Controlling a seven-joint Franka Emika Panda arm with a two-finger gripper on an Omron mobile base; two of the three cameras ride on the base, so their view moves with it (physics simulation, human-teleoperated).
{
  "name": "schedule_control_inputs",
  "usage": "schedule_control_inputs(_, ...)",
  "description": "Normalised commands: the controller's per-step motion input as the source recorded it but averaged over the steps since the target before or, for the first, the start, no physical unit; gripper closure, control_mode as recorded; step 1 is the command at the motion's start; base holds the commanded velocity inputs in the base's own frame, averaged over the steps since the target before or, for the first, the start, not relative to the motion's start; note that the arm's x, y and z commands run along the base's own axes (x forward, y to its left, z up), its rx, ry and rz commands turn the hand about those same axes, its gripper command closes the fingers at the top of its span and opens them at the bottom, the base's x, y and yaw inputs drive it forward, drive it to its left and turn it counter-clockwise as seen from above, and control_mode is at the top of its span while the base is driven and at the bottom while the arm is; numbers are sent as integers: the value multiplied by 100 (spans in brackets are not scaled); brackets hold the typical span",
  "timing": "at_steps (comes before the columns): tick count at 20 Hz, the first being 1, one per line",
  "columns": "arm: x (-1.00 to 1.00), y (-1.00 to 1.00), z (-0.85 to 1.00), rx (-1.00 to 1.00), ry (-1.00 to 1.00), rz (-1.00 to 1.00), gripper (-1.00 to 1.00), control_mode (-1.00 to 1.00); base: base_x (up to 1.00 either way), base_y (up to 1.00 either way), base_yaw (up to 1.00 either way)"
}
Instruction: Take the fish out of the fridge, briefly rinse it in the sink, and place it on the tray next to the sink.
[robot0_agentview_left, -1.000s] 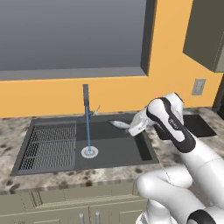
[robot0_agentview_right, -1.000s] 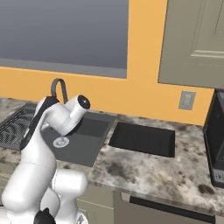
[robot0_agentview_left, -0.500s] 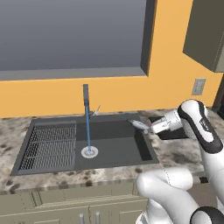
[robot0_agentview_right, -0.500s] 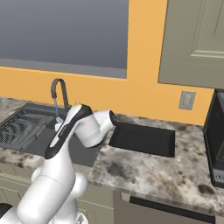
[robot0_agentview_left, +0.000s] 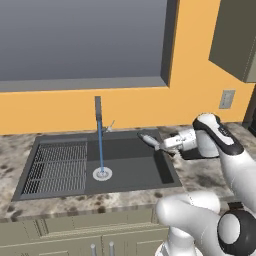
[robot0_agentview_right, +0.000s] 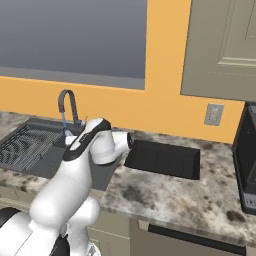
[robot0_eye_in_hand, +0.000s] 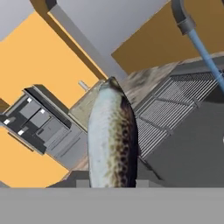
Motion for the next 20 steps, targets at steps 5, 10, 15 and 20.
schedule_control_inputs(5, 43, 77, -1, -11, 6, 0, 100, -100, 0, 0, 0)
schedule_control_inputs(10, 39, 39, -11, -15, 6, 0, 100, -100, 0, 0, 0)
schedule_control_inputs(15, 27, 14, -35, -9, 6, 0, 100, -100, 0, 0, 0)
schedule_control_inputs(20, 24, 4, -29, -3, 3, 0, 100, -100, 0, 0, 0)
